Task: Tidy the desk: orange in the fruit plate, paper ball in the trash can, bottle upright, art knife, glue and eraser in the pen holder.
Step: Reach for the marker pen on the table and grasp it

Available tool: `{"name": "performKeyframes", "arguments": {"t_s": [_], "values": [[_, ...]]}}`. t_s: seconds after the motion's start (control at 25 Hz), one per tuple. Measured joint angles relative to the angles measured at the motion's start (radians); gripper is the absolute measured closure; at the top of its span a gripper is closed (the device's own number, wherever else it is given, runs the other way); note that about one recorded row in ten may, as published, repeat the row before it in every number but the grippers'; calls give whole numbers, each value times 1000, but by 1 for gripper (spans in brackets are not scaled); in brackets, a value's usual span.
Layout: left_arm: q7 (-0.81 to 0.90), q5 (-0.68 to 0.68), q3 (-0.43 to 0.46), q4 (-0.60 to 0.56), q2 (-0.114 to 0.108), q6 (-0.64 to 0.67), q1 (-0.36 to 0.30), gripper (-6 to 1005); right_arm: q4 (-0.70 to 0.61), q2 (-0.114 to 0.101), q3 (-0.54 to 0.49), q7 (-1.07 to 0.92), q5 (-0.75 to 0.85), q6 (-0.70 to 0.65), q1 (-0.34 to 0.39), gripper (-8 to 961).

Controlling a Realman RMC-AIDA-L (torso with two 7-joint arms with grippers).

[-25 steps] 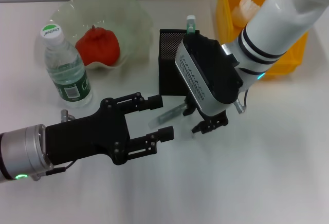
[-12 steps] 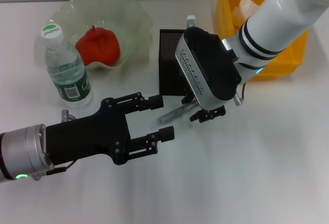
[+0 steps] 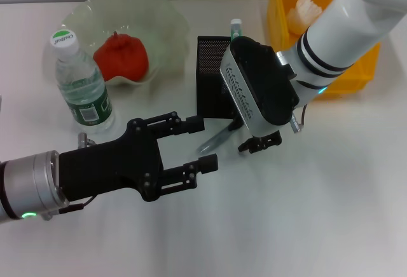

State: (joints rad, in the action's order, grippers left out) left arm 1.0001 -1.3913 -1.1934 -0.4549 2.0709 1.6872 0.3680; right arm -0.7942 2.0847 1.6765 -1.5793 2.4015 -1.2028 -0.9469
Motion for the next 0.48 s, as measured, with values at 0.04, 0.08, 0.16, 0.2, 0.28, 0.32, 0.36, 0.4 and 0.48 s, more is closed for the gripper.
{"name": "performKeyframes", "arguments": {"t_s": [0.04,0.08,0.16,0.2,0.28,0.32,0.36,0.4,0.48], "values": [[0,0,0,0,0,0,0,338,2,0,0,0,0,-2,-1,546],[0,0,0,0,0,0,0,338,2,0,0,0,0,-2,-1,546],[0,0,0,0,0,-1,0,338,4,0,0,0,0,-5,-2,546],[0,0,0,1,0,-2,0,338,3,0,0,0,0,-9,-2,547],[0,0,0,1,0,-4,0,338,-2,0,0,-1,0,-22,-2,547],[0,0,0,1,0,-6,0,338,-10,0,0,-6,0,-37,-2,547],[0,0,0,1,0,-6,0,338,-10,0,0,-6,0,-37,-2,547],[0,0,0,1,0,-7,0,338,-18,0,0,-10,0,-42,-2,547],[0,0,0,1,0,-8,0,338,-34,0,-1,-15,0,-42,4,546]]}}
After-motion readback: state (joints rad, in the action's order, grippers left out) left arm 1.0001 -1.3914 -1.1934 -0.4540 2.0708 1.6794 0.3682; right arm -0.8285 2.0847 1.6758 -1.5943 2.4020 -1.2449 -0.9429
